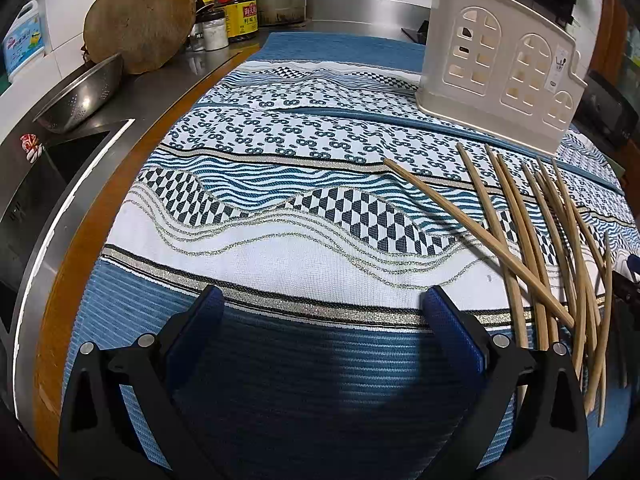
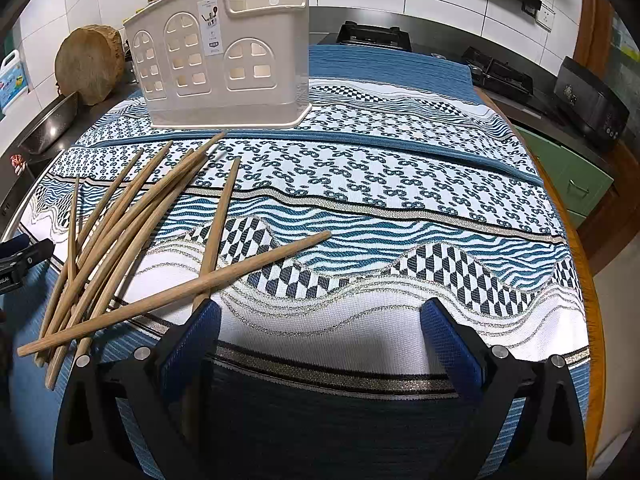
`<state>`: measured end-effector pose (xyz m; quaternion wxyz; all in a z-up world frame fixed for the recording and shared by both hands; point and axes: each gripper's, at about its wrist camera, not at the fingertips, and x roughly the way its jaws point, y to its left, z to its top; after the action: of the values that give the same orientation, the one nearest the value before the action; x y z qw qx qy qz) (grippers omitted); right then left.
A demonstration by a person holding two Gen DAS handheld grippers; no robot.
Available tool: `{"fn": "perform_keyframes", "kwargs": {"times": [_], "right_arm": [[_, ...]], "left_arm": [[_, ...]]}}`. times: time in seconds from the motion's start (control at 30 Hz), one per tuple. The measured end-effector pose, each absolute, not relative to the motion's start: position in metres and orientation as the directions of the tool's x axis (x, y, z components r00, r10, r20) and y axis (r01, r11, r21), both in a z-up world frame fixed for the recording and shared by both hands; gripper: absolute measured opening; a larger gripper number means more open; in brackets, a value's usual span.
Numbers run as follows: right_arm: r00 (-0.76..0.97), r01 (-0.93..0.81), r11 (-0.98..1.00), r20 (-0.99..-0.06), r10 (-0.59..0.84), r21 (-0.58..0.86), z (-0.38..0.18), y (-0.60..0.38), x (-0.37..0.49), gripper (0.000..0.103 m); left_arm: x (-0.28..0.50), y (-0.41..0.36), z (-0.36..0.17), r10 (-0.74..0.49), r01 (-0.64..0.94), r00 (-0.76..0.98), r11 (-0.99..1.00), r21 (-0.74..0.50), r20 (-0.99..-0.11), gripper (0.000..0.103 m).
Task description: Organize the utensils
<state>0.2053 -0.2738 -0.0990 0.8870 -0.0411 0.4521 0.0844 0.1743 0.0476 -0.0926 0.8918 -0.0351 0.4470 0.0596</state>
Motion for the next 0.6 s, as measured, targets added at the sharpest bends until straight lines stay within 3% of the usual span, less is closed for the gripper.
{"fn": "perform_keyframes", "kwargs": {"times": [0.6], "right_arm": [[0.577, -0.187, 0.982, -0.809, 0.112, 0.003, -0.0989, -0.2739, 0.2053, 0.097]], "left_arm": [[0.1738, 0.046, -0.0911, 0.086, -0.15, 0.577, 0.989, -0.002, -0.812, 0.099]]}}
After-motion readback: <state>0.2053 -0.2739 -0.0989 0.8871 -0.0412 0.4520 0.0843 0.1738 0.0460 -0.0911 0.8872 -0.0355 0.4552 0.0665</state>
